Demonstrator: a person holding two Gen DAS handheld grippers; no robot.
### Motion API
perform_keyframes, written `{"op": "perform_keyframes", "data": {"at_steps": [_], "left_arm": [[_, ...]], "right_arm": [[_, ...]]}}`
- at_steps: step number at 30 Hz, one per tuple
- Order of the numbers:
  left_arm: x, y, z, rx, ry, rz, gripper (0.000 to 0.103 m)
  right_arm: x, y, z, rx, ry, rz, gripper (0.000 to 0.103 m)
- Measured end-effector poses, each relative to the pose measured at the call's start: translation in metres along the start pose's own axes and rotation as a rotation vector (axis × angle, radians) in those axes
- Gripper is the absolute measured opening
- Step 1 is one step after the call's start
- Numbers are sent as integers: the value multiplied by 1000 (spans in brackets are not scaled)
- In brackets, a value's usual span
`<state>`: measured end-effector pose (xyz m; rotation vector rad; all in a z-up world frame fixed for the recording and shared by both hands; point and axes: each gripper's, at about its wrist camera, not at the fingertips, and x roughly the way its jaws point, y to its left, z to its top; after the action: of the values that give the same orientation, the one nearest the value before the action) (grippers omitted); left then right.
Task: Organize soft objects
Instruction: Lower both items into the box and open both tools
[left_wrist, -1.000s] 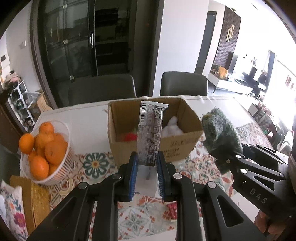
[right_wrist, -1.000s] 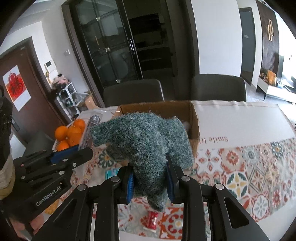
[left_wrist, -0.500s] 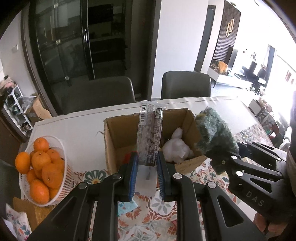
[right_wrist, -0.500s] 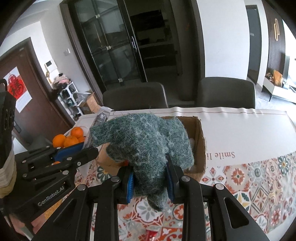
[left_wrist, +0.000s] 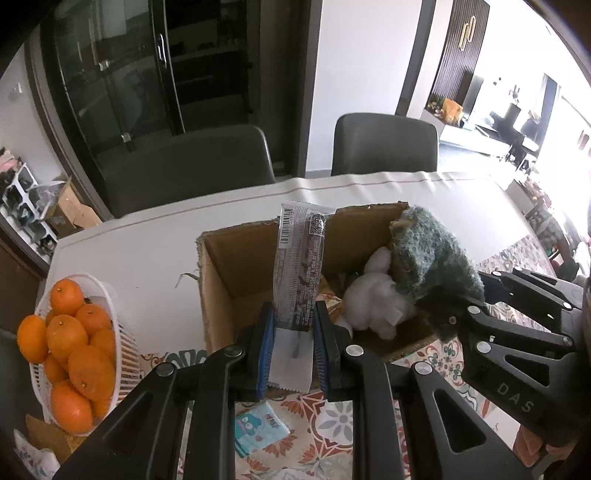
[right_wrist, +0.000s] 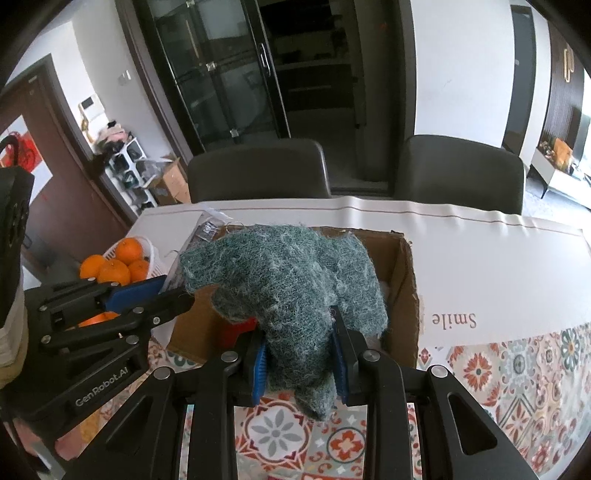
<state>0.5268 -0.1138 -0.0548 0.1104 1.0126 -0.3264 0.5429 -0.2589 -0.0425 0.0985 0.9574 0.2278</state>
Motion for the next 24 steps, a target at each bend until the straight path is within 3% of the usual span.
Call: {"op": "perform_keyframes", "data": {"at_steps": [5,9,13,19,24], "left_arm": [[13,1,4,15,32,4,26],[8,2,5,19,9,30,49],[-2,4,2,17,-15,75,50],[-26,11,-13,0,-42,135,59],[-45,18,-31,-48,-55,140,61]], "right_arm": [[15,-2,3,0,41,16,38],[20,-4,3,10,61,12,52],[17,-4,4,17,49,7,63],[-6,-1,-3,41,17,-86,65],[-31,15,-17,50,-17,-143,65]]}}
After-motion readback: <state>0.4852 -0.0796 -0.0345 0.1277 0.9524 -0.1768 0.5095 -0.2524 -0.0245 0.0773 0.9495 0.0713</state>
